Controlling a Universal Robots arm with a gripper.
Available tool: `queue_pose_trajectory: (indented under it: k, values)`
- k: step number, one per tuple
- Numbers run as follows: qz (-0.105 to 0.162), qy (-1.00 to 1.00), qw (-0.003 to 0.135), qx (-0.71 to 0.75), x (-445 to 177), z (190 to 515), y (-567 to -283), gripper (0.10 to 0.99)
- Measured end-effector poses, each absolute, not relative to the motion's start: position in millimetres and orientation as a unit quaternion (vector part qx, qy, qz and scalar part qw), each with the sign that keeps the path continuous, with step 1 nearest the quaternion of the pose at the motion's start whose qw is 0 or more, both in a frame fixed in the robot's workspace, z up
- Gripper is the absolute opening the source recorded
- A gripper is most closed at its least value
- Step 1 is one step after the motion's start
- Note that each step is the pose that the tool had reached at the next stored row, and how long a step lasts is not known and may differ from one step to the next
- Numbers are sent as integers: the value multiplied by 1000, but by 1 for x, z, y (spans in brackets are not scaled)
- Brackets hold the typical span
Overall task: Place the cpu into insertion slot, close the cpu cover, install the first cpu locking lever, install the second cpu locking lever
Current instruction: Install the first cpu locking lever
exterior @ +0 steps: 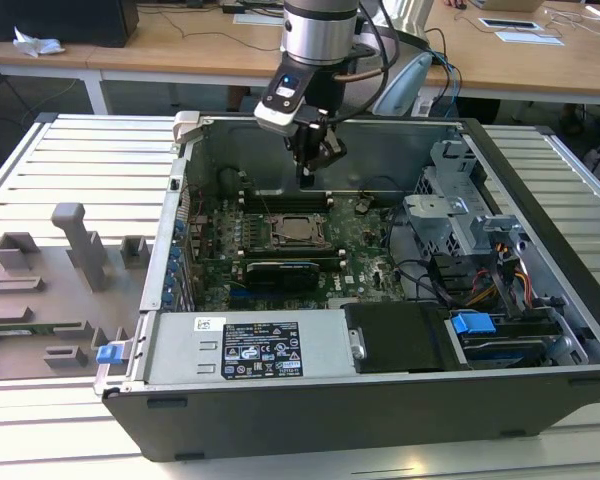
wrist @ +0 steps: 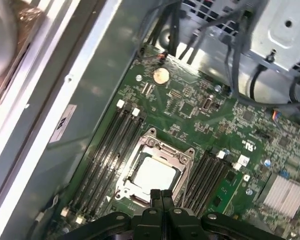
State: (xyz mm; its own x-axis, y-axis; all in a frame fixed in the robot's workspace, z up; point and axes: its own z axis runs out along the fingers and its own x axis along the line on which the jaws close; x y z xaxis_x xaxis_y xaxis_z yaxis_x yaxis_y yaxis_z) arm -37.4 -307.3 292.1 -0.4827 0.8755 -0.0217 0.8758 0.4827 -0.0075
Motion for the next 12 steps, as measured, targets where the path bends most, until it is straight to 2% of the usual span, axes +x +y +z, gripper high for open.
queue_pose_trajectory:
  k: [12]
  values:
    - [-8, 912, 8, 411, -37, 292, -307, 106]
